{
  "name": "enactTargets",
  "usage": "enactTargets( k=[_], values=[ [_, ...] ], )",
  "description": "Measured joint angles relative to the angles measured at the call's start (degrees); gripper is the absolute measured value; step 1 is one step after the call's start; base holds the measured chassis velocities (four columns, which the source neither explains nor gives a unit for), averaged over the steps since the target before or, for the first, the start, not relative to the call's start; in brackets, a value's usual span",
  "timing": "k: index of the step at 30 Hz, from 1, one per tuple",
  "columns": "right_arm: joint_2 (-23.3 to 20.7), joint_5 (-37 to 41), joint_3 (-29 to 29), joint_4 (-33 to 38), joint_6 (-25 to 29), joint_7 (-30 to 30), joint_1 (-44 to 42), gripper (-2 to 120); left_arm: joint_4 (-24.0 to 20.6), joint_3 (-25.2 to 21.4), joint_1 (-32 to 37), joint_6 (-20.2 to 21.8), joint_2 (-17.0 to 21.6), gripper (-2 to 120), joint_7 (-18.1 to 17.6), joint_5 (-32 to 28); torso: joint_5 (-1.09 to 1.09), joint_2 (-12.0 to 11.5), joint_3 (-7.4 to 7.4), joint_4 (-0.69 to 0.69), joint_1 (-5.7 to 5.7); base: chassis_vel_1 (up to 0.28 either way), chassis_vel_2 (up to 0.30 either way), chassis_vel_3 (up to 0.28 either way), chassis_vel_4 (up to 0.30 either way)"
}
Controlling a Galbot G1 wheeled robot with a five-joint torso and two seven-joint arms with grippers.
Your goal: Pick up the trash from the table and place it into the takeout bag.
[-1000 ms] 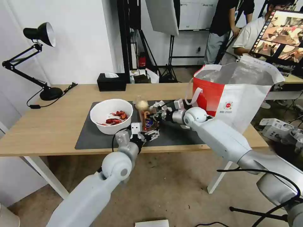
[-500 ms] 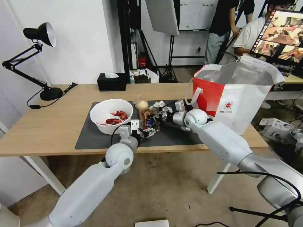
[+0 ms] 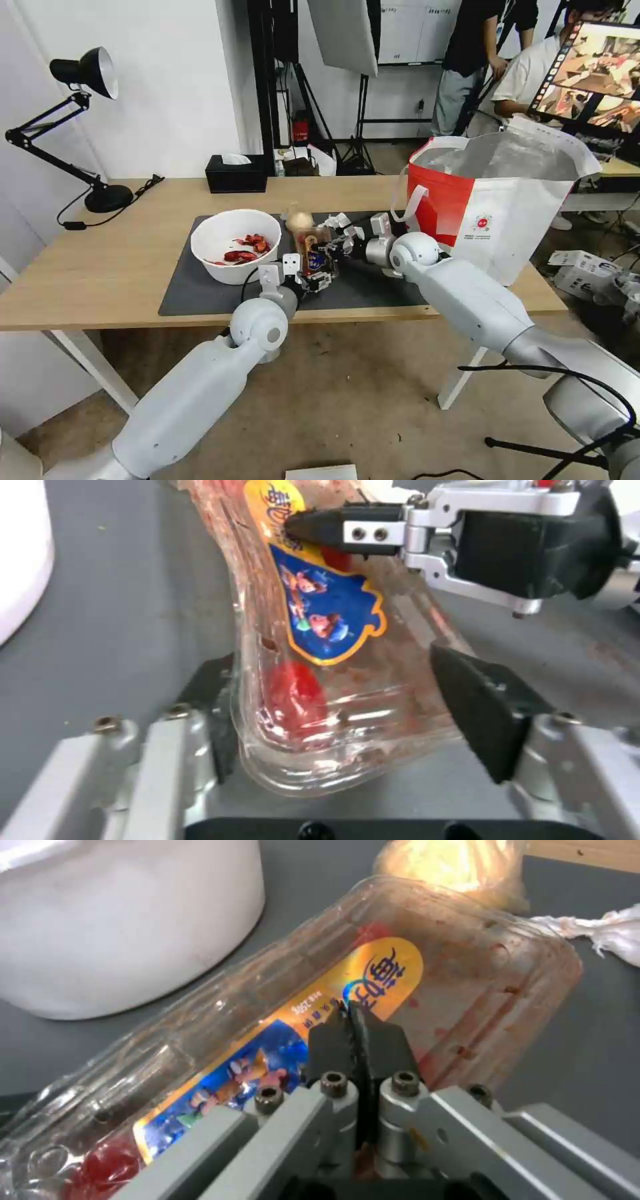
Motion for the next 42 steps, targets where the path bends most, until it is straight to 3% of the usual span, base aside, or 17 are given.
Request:
enactTargets(
  k=[2, 6, 13, 17, 26, 30, 32, 35, 37, 42],
  values=[
    [0.0, -0.1, 0.4, 0.1, 0.0, 0.1, -0.3, 0, 0.5, 0.1, -0.3, 0.0, 0.0, 50, -0.6, -0.1, 0.01, 0.0, 0.01, 0.01, 0.00, 0.000, 0.000, 0.000, 0.000],
    [0.0, -0.2, 0.7, 0.4, 0.0, 0.3, -0.5, 0, 0.7, 0.2, -0.5, 0.0, -0.1, 41, -0.7, -0.3, 0.01, 0.0, 0.00, 0.02, 0.00, 0.000, 0.000, 0.000, 0.000],
    [-0.7, -0.2, 1.6, 1.8, -0.1, 0.8, -1.3, 0, 0.2, 1.0, -0.6, -0.2, 0.0, 10, -1.6, -1.5, 0.01, 0.0, 0.01, 0.02, 0.01, 0.000, 0.000, 0.000, 0.000],
    [-1.1, -0.2, 1.9, 2.2, -0.1, 1.0, -1.4, 0, -0.1, 1.3, -0.6, -0.2, 0.1, 0, -2.4, -2.0, 0.00, 0.0, 0.00, 0.01, 0.01, 0.000, 0.000, 0.000, 0.000],
    [-2.7, 0.5, 4.5, 5.9, -0.1, 2.1, -3.0, 0, -2.5, 1.4, -0.1, -0.4, 0.6, 0, -4.5, -4.7, 0.00, 0.0, 0.01, 0.01, 0.01, 0.000, 0.000, 0.000, 0.000],
    [-6.6, 2.4, 7.2, 13.5, -0.1, 3.9, -5.7, 0, -4.9, 0.6, 0.5, -0.7, 1.9, 0, -5.1, -5.7, 0.02, 0.0, 0.02, 0.02, 0.02, 0.000, 0.000, 0.000, 0.000],
    [-10.9, 3.6, 9.3, 20.6, 0.0, 5.4, -8.7, 0, -6.5, -0.3, 1.1, -1.4, 2.9, 0, -5.3, -6.1, 0.00, 0.0, 0.01, 0.01, 0.01, 0.000, 0.000, 0.000, 0.000],
    [-15.7, 4.1, 12.0, 28.0, 0.4, 7.3, -12.9, 7, -8.4, -1.3, 1.9, -2.0, 3.9, 0, -5.2, -6.4, 0.02, 0.0, 0.01, -0.01, 0.01, 0.000, 0.000, 0.000, 0.000],
    [-18.9, 4.1, 15.0, 34.0, 1.9, 9.4, -17.9, 17, -9.8, -2.2, 2.6, -2.6, 4.4, 0, -5.1, -6.5, 0.00, 0.0, 0.00, -0.01, 0.00, 0.000, 0.000, 0.000, 0.000],
    [-21.4, 4.1, 19.5, 39.7, 3.5, 11.6, -23.9, 28, -11.3, -3.1, 3.2, -2.9, 4.9, 0, -5.0, -6.9, 0.00, 0.0, 0.00, 0.02, 0.01, 0.000, 0.000, 0.000, 0.000]
  ],
)
